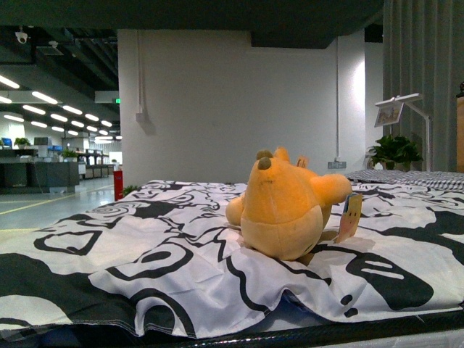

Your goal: Put away toys

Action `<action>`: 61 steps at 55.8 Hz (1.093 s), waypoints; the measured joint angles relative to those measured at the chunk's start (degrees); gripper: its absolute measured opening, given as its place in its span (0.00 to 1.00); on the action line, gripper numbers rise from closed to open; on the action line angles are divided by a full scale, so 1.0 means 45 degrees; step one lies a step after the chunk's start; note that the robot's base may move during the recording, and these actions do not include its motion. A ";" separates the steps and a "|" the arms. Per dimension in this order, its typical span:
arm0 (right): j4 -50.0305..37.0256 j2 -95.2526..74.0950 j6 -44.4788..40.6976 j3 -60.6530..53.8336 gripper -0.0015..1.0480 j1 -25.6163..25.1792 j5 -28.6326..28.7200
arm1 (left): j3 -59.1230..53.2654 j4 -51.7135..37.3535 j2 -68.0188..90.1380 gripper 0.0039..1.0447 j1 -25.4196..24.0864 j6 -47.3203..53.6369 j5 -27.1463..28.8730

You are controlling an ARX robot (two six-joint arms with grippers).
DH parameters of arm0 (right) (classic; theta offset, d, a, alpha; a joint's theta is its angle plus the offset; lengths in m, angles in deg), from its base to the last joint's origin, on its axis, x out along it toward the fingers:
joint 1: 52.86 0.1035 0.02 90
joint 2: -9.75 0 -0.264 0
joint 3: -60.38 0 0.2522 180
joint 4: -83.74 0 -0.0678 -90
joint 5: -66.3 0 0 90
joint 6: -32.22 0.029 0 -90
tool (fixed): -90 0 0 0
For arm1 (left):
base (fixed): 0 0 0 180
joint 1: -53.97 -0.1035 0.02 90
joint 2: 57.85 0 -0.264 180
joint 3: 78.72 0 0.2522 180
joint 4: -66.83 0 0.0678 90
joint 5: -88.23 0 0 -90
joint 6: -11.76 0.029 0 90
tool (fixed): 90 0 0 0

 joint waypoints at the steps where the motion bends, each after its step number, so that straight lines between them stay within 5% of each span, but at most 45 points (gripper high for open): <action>1: -0.0160 -0.0199 -0.0005 0.0078 0.94 0.0024 0.0034 | 0.0000 0.0000 0.0000 0.94 0.0000 0.0000 0.0000; 21: -0.3687 -0.6436 -0.0486 0.3211 0.94 0.0573 0.1005 | 0.0000 0.0000 0.0000 0.94 0.0000 0.0000 0.0000; 43: -0.4172 -1.0263 -0.0826 0.7053 0.94 0.0670 0.1350 | 0.0000 0.0000 0.0000 0.94 0.0000 0.0000 0.0000; 61: -0.4464 -1.1861 -0.1326 0.8806 0.94 0.1778 0.0695 | 0.0000 0.0000 0.0000 0.94 0.0000 0.0000 0.0000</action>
